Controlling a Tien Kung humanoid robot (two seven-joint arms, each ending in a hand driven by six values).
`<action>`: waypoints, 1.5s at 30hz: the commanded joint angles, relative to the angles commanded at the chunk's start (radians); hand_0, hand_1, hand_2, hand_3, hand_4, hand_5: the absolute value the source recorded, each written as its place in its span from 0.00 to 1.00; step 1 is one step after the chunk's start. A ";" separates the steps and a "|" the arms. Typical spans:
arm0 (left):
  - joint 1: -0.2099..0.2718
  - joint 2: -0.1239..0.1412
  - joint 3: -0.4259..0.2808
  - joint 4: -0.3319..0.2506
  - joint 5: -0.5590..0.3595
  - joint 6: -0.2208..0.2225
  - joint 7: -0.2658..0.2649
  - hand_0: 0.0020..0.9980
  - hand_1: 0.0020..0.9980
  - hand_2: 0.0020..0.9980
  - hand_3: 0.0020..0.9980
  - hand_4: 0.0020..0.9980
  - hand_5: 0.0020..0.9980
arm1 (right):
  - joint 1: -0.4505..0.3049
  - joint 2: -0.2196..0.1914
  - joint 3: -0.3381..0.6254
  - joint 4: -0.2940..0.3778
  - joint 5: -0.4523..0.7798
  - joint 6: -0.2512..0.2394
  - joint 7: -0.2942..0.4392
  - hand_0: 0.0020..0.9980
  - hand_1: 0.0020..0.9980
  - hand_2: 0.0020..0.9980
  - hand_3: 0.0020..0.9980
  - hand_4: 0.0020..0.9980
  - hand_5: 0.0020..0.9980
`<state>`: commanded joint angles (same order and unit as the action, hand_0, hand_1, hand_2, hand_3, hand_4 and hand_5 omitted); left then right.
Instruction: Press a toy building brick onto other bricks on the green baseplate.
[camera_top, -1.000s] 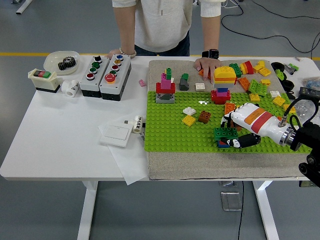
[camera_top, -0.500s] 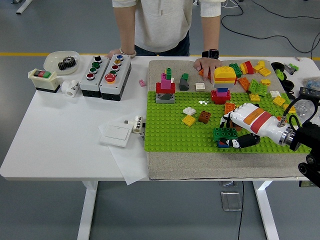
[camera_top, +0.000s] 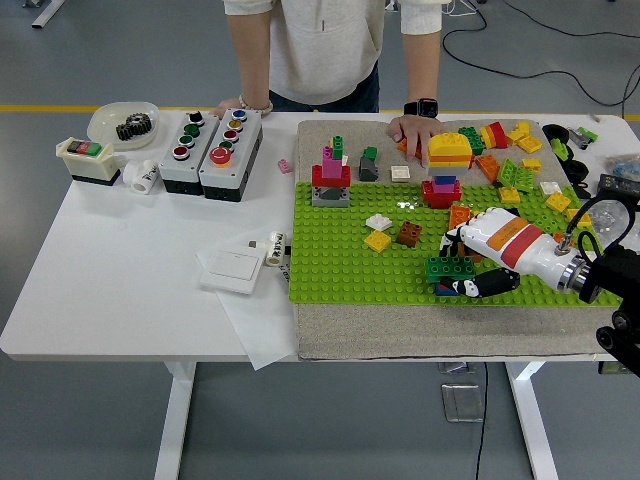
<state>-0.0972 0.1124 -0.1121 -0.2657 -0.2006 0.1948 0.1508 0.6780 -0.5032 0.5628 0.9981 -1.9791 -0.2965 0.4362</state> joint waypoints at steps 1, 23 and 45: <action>0.000 0.000 0.000 0.000 0.000 0.000 0.000 0.54 0.63 0.79 0.80 0.85 0.82 | 0.000 0.000 0.000 0.000 0.000 0.000 0.000 0.40 0.42 0.50 0.54 0.72 0.34; -0.001 0.000 -0.001 0.000 0.001 -0.001 -0.001 0.54 0.63 0.79 0.80 0.85 0.82 | 0.000 -0.004 0.005 0.006 0.002 0.006 0.003 0.41 0.45 0.54 0.57 0.76 0.36; -0.004 0.001 0.002 0.001 -0.002 -0.001 -0.003 0.53 0.62 0.79 0.80 0.85 0.82 | 0.000 -0.007 0.011 0.009 0.000 0.016 0.001 0.41 0.48 0.58 0.59 0.79 0.37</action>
<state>-0.1013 0.1129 -0.1103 -0.2649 -0.2022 0.1940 0.1483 0.6777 -0.5107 0.5735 1.0072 -1.9789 -0.2802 0.4374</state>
